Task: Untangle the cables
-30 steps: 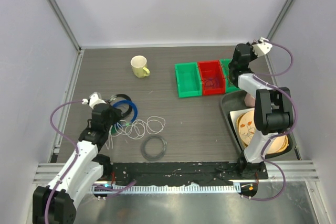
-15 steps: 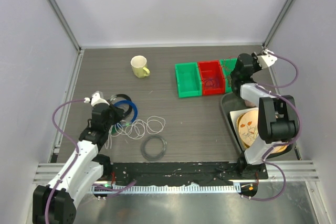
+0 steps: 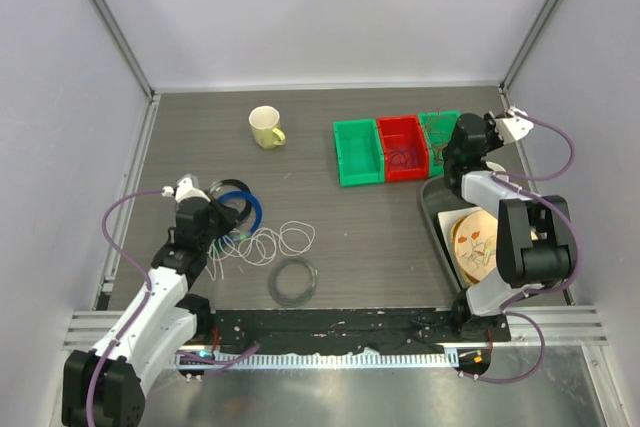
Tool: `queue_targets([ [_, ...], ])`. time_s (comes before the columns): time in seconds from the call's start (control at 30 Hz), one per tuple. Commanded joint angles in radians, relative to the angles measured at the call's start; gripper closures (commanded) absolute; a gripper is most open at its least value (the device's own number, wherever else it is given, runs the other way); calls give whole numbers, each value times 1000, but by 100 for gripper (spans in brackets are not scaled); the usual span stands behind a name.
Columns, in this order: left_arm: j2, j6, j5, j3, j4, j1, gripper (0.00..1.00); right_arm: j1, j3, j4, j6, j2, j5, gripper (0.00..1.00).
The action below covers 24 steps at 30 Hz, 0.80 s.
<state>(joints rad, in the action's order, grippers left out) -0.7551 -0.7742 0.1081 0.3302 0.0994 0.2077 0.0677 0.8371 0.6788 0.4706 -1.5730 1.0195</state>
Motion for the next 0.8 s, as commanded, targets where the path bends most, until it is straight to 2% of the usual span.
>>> queue_targets([
  [0.0,-1,13,-13,-6,-61,-4,100,1,55,-31,14,-41,17,99],
  [0.27,-10,15,-4,0,-59,-4,100,32,258,-188,28,-241,-119,99],
  [0.33,-15,16,-5,4,-63,-5,100,38,302,-276,51,-275,-134,99],
  [0.57,-27,23,-16,4,-75,-4,100,41,372,-421,134,-301,-162,99],
  [0.7,-29,23,-19,4,-76,-4,100,43,364,-436,143,-295,-193,91],
  [0.77,-29,23,-19,4,-76,-5,100,43,359,-475,163,-289,-213,90],
])
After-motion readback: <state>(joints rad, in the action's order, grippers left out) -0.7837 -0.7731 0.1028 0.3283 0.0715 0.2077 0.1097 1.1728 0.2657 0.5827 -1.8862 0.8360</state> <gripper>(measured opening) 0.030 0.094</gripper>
